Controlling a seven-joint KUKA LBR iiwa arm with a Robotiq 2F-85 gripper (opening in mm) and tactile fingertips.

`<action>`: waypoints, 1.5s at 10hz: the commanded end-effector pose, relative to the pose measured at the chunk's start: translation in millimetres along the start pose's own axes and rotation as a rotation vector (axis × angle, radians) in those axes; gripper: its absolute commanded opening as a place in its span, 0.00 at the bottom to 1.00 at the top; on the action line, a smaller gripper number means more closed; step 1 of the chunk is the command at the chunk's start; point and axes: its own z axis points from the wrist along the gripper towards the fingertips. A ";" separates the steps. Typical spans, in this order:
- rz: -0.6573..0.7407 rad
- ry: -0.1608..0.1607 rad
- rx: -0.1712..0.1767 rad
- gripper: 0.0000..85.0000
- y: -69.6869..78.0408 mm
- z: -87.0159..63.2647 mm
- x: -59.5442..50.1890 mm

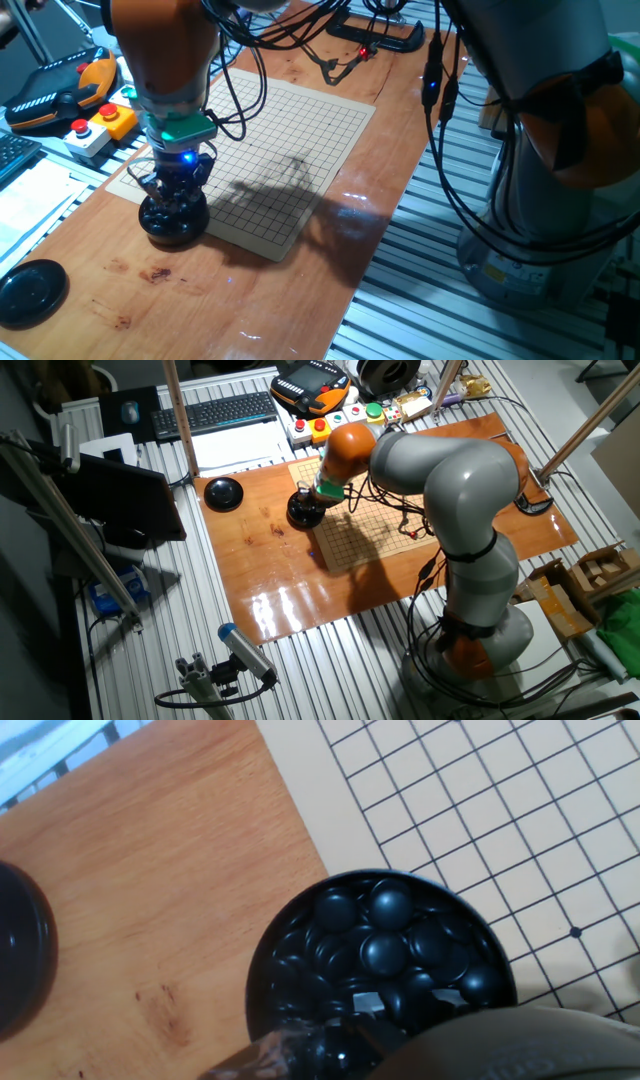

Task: Play the first move as black on the 3-4 point in the upper right corner of the Go board

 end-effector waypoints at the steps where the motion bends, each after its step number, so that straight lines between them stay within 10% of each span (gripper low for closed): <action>1: 0.018 -0.004 -0.002 0.38 -0.1 -3.5 -1.7; 7: 0.270 -0.095 -0.050 0.37 4.7 -2.4 -6.6; 15: 0.292 -0.093 -0.038 0.35 1.6 4.1 -12.4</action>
